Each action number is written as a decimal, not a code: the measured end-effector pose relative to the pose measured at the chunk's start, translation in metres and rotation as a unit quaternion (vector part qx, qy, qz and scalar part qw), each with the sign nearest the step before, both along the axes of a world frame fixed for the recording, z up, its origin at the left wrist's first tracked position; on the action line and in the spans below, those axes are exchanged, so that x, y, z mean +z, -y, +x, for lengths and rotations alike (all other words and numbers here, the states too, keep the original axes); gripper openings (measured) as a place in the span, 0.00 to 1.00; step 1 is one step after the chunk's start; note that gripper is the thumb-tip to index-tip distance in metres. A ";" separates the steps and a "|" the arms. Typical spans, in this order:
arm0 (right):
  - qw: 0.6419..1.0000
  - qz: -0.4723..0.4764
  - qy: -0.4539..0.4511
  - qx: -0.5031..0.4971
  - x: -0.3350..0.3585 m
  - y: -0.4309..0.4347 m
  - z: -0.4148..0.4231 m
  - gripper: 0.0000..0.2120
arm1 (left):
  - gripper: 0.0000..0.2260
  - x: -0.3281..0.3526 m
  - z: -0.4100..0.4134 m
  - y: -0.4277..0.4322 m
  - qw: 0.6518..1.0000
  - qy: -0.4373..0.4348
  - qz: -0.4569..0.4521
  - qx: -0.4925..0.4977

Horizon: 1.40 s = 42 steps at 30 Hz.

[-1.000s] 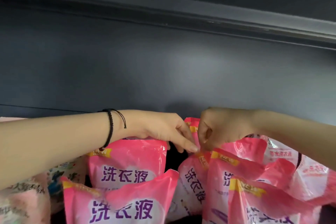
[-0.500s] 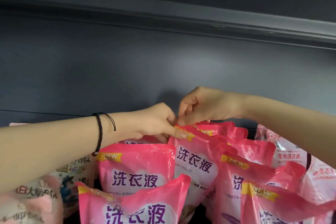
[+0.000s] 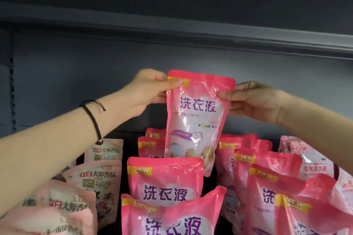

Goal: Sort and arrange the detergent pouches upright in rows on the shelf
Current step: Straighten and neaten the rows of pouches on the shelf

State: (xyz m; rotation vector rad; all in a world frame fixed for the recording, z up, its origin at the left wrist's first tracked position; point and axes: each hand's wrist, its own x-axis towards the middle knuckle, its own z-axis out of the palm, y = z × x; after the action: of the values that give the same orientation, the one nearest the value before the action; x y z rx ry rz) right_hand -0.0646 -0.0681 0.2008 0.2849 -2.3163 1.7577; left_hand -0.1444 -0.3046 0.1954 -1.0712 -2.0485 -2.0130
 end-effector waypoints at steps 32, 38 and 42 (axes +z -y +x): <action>0.920 -0.336 -0.199 0.008 -0.077 0.127 0.160 0.10 | 0.06 -0.061 0.210 0.038 0.959 0.018 0.280 0.033; 0.902 -0.399 -0.162 -0.028 -0.160 0.144 0.156 0.09 | 0.12 -0.132 0.211 0.045 0.965 0.062 0.244 0.078; 0.900 -0.392 -0.169 -0.088 -0.191 0.158 0.140 0.10 | 0.11 -0.163 0.199 0.049 0.966 0.058 0.225 0.117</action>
State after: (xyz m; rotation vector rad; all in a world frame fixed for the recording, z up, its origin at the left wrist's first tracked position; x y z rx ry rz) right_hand 0.0758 -0.2260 0.0098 0.1999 -1.2213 2.1550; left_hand 0.0542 -0.3540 0.0322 -0.6099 -1.5494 -2.2926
